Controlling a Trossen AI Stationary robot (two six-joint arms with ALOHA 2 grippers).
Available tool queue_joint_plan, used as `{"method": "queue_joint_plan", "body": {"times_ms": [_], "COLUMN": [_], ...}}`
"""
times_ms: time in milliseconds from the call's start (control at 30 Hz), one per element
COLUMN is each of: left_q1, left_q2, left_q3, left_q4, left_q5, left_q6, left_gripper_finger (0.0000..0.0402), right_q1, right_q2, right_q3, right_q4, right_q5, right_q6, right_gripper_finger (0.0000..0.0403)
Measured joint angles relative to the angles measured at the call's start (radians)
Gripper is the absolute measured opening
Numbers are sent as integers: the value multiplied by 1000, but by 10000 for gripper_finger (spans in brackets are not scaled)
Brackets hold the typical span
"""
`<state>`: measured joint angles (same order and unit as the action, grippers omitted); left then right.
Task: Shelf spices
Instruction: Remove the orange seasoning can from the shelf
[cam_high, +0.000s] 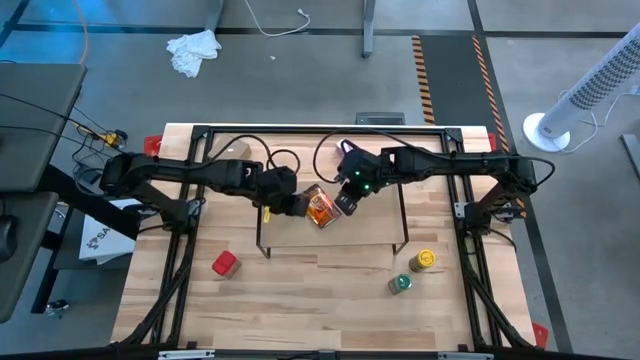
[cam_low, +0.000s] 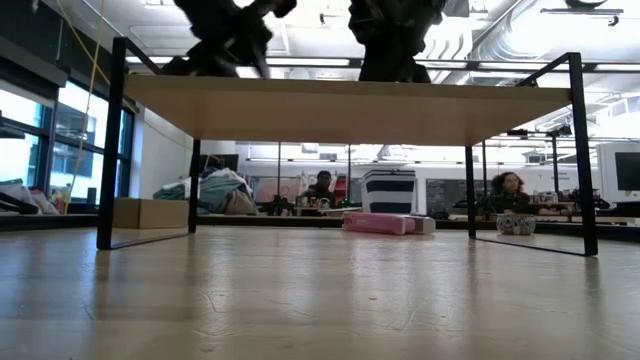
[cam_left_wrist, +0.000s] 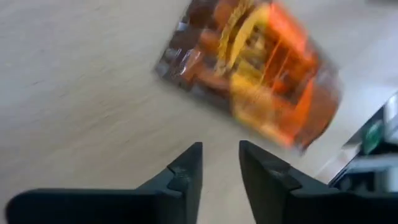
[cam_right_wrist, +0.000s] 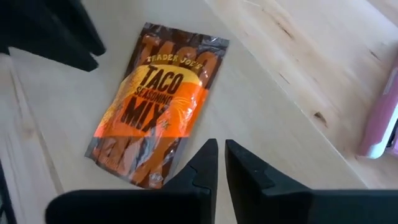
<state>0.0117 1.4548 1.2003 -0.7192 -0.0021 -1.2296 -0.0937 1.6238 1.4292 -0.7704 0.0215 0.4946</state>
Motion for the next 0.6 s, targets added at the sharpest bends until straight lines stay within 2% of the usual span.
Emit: {"method": "queue_joint_plan", "body": {"times_ms": [233, 400, 600], "left_q1": [-12, -19, -66], "left_q2": [0, 0, 0], "left_q3": [0, 0, 0], "left_q4": [154, 122, 44], "left_q5": [-33, -34, -160], "left_q6": [-91, -147, -325], "left_gripper_finger": [198, 260, 279], "right_q1": [0, 0, 0], "right_q2": [0, 0, 0], "right_q3": [0, 0, -18], "right_q4": [0, -33, -51], "right_q5": [4, 17, 19], "right_q6": [-49, -51, -58], "right_gripper_finger": [96, 146, 165]}}
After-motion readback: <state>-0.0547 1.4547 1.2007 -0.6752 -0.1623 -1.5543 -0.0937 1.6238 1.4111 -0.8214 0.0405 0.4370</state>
